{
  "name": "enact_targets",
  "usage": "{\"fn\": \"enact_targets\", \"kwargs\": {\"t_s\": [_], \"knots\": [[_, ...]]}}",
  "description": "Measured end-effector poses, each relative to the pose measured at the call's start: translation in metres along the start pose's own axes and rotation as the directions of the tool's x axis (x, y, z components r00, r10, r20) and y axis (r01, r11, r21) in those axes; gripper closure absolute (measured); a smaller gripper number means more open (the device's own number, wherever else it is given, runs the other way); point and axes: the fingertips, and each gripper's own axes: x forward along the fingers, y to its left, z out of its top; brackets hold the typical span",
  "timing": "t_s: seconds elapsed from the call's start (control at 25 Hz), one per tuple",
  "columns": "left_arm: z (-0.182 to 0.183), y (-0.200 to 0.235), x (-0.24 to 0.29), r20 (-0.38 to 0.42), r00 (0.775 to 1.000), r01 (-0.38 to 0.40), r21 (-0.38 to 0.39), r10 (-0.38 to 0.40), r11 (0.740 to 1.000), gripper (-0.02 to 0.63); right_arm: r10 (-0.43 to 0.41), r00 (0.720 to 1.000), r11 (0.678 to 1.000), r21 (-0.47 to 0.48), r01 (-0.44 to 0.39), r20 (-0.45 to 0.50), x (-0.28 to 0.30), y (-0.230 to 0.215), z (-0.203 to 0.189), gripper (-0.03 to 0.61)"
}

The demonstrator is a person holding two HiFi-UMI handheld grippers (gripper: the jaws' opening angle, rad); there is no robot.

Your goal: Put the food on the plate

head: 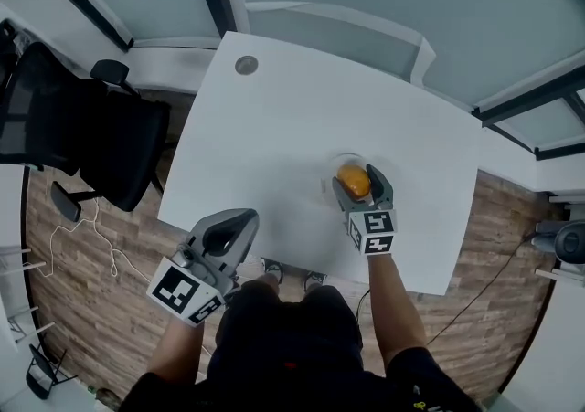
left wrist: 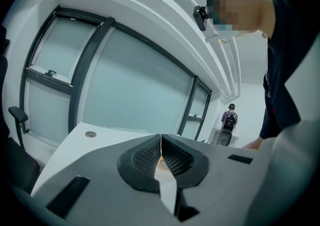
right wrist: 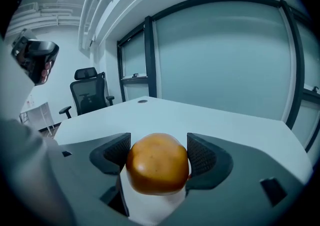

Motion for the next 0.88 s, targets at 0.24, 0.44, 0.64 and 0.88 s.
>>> {"fn": "enact_targets", "kwargs": {"t_s": [0.24, 0.44, 0.64, 0.88], "knots": [[-0.001, 0.004, 0.005, -0.004, 1.0, -0.001, -0.001, 0.001, 1.0, 0.591, -0.001, 0.997, 1.0, -0.018, 0.0, -0.082, 0.003, 0.0, -0.022, 0.212], [-0.003, 0.001, 0.007, -0.01, 1.0, 0.008, -0.002, -0.008, 1.0, 0.591, 0.008, 0.987, 0.998, -0.055, -0.017, -0.163, -0.001, 0.005, -0.035, 0.212], [-0.003, -0.004, 0.012, -0.016, 1.0, 0.018, 0.003, -0.018, 1.0, 0.591, 0.02, 0.986, 0.997, -0.077, -0.033, -0.166, 0.002, 0.005, -0.033, 0.212], [0.0, -0.013, 0.007, -0.014, 0.999, 0.031, 0.016, -0.03, 0.999, 0.591, 0.053, 0.995, 0.993, -0.098, -0.061, -0.079, -0.02, 0.01, -0.002, 0.21]]}}
